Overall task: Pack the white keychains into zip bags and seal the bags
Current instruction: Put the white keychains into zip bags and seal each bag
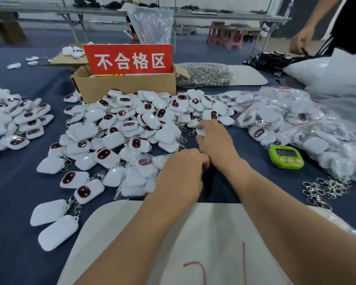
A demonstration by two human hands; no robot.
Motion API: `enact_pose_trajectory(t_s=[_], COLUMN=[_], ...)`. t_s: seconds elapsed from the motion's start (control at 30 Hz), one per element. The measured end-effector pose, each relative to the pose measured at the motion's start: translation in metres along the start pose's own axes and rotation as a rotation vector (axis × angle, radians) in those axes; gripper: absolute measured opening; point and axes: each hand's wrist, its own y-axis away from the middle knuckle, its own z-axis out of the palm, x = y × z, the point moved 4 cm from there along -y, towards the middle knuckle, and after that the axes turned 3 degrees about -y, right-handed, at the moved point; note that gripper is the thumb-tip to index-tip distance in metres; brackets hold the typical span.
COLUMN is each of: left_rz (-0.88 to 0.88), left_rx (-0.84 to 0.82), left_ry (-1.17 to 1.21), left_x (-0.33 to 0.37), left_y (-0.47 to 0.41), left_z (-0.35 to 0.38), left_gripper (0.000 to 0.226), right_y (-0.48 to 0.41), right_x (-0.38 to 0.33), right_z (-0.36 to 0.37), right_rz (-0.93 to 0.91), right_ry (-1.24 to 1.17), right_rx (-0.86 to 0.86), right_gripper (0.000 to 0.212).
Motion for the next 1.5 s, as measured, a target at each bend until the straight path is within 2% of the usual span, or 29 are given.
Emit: enact_pose_trajectory(t_s=[0.13, 0.23, 0.3, 0.4, 0.5, 0.57, 0.63, 0.7, 0.83, 0.9, 1.07, 1.27, 1.5], left_rz=[-0.064, -0.068, -0.094, -0.160, -0.237, -0.195, -0.080, 0.006, -0.099, -0.152, -0.164, -0.177, -0.169], left_rx=[0.039, 0.041, 0.074, 0.130, 0.249, 0.320, 0.289, 0.243, 0.315, 0.327, 0.278, 0.256, 0.220], left_ry=[0.021, -0.025, -0.015, 0.039, 0.069, 0.131, 0.242, 0.329, 0.502, 0.590, 0.666, 0.694, 0.711], left_x=[-0.005, -0.006, -0.005, -0.005, -0.006, -0.002, 0.004, 0.010, -0.002, -0.009, -0.009, -0.011, -0.011], left_y=[0.001, 0.002, 0.002, 0.003, 0.006, 0.008, 0.009, 0.008, 0.002, 0.002, 0.001, 0.003, 0.004], left_z=[0.000, -0.002, -0.003, -0.006, -0.011, -0.013, -0.014, -0.015, -0.019, -0.018, -0.017, -0.014, -0.015], left_gripper=[0.025, 0.013, 0.018, 0.020, 0.017, 0.023, 0.035, 0.026, 0.020, 0.018, 0.028, 0.010, 0.012], right_y=[0.012, 0.034, 0.055, 0.088, 0.107, 0.113, 0.114, 0.113, 0.111, 0.110, 0.109, 0.111, 0.112], right_x=[-0.002, -0.003, 0.000, 0.004, 0.004, 0.001, -0.006, -0.013, -0.015, -0.014, -0.009, -0.011, -0.014], right_z=[-0.006, -0.023, -0.034, -0.041, -0.047, -0.053, -0.057, -0.060, -0.057, -0.056, -0.059, -0.055, -0.053], right_rz=[0.016, 0.092, 0.171, 0.223, 0.284, 0.306, 0.268, 0.260, 0.312, 0.335, 0.357, 0.376, 0.358], right_ry=[-0.059, -0.304, -0.441, -0.520, -0.641, -0.642, -0.648, -0.731, -1.064, -1.126, -1.068, -1.003, -0.969], right_rx=[-0.020, 0.020, 0.035, 0.059, 0.182, 0.229, 0.188, 0.143, 0.112, 0.085, 0.056, 0.038, 0.047], right_gripper=[0.028, 0.021, 0.028, 0.031, 0.037, 0.043, 0.043, 0.036, 0.010, 0.022, 0.021, 0.016, 0.013])
